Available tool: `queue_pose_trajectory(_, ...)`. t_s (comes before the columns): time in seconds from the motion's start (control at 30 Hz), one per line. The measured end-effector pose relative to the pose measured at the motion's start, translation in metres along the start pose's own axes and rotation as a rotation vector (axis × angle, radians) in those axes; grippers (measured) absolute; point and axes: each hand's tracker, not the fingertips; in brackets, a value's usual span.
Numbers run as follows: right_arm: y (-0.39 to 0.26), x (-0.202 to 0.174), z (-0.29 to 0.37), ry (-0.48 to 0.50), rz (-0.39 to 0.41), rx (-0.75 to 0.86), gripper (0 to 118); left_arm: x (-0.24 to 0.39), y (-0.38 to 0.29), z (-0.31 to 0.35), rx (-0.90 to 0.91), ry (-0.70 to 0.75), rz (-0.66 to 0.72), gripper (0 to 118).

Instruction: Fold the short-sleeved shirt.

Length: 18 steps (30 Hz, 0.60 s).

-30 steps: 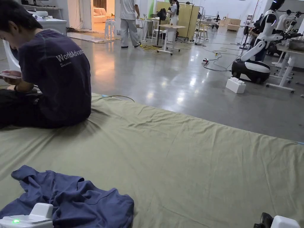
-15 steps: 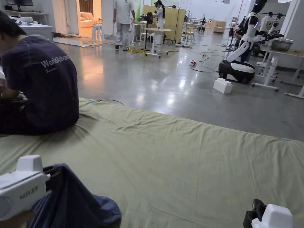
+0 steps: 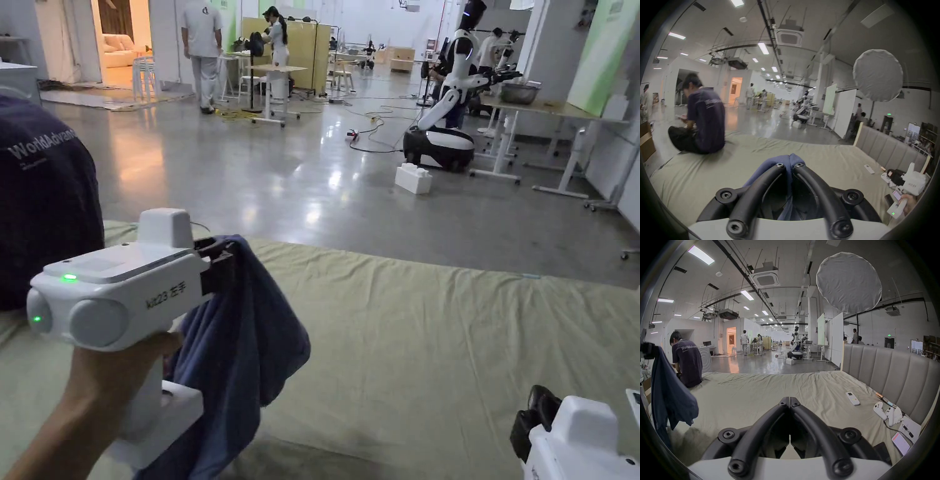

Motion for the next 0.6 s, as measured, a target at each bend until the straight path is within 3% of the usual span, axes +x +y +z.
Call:
queue_pose_trajectory(0.27, 0.003, 0.042, 0.016, -0.081, -0.005, 0.017, 0, 0.121, -0.02, -0.07, -0.079, -0.245, -0.032, 5)
queue_pose_trajectory(0.6, -0.015, 0.084, 0.026, -0.16, -0.023, -0.04, 0, 0.213, -0.145, -0.115, -0.37, -0.361, -0.051, 5)
